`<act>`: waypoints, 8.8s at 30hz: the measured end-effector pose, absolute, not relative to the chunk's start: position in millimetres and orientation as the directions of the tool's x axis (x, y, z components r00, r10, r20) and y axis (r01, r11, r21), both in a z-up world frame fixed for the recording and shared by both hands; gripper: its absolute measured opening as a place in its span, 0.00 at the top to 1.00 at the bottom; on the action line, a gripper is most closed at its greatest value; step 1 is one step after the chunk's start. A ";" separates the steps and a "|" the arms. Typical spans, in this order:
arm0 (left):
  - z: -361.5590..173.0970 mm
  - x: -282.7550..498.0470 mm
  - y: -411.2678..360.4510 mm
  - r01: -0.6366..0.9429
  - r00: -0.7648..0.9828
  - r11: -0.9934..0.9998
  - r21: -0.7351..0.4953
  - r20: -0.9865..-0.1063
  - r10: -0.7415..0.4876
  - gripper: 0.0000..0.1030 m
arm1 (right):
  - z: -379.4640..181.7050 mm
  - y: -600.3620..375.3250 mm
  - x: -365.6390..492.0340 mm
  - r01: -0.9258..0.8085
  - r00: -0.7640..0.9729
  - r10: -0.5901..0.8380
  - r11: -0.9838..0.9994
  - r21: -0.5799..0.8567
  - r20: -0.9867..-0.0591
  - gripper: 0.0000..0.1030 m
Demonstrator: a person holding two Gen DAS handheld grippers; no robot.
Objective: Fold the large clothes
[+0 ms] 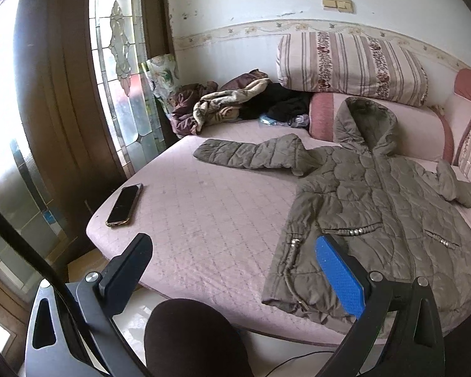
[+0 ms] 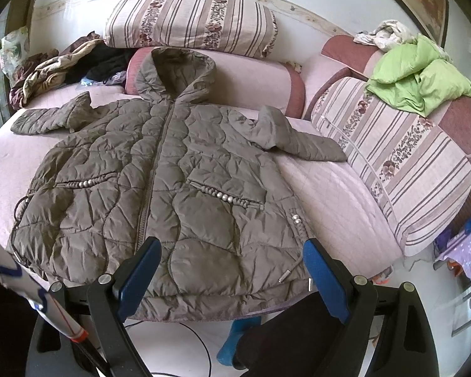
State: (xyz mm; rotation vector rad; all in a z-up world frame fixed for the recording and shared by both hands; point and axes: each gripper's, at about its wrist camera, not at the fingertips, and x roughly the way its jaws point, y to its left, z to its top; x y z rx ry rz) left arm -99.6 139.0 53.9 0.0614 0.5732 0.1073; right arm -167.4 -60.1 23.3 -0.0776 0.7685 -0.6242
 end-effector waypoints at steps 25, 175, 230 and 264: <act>10.6 48.9 200.1 -0.216 0.718 0.967 0.135 -0.649 0.251 0.00 | -5.5 -62.9 -70.9 0.372 0.559 -0.439 0.891 -0.261 -0.703 0.09; -102.3 141.1 -39.6 0.279 0.604 0.958 0.070 -0.788 -0.118 0.07 | -60.1 -661.6 33.1 0.876 0.474 -0.409 0.307 0.371 -0.780 0.91; -18.6 192.2 166.0 -0.102 0.668 0.943 -0.316 -0.724 -0.171 0.08 | -44.2 -152.1 290.8 0.273 0.517 -0.142 0.962 0.006 -0.844 0.69; -72.5 214.0 112.0 -0.024 0.494 0.984 -0.179 -0.857 -0.144 0.08 | -59.5 -258.3 211.9 0.446 0.445 -0.218 0.895 0.004 -0.869 0.65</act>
